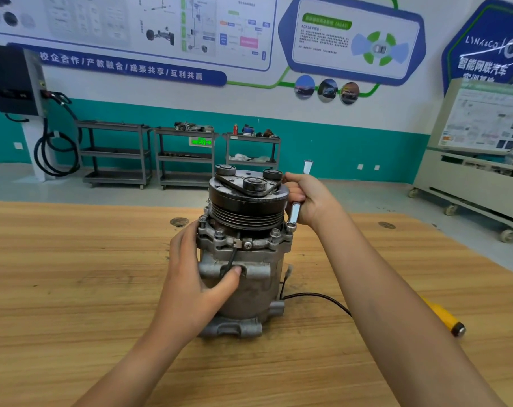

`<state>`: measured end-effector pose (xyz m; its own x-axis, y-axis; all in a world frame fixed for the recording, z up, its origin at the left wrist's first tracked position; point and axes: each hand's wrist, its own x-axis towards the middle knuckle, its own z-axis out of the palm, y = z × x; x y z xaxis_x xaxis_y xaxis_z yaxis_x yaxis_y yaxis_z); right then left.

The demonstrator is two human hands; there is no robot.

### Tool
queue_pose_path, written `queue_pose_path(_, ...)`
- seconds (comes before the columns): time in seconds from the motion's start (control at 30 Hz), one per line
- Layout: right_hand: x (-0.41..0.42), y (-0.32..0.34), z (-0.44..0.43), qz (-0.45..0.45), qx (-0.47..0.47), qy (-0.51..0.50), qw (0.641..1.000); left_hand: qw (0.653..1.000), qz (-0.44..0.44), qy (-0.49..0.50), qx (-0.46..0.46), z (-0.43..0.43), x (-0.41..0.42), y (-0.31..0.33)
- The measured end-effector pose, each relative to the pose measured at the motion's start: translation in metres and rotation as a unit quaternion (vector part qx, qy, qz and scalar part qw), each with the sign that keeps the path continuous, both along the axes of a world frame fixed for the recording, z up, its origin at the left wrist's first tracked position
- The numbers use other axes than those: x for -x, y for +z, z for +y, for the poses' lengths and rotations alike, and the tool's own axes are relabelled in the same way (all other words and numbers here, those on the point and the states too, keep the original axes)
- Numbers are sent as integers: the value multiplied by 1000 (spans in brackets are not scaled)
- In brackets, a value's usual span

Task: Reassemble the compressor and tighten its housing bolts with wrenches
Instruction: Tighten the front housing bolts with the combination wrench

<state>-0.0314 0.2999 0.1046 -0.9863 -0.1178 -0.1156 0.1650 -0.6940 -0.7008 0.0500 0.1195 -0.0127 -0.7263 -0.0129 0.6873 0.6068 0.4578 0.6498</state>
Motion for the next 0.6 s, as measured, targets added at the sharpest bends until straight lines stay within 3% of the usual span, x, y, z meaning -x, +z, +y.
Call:
queue_pose_path(0.13, -3, -3, 4, -4, 26, -34, 999, 1000, 1, -4, -2, 0, -1, 1)
queue_pose_path(0.33, -19, -10, 12, 17, 79, -177, 981, 1000, -2, -10, 4, 0, -4, 3)
queue_pose_path(0.6, -70, -28, 3, 116, 97, -407, 901, 1000, -12, -10, -2, 3, -5, 2)
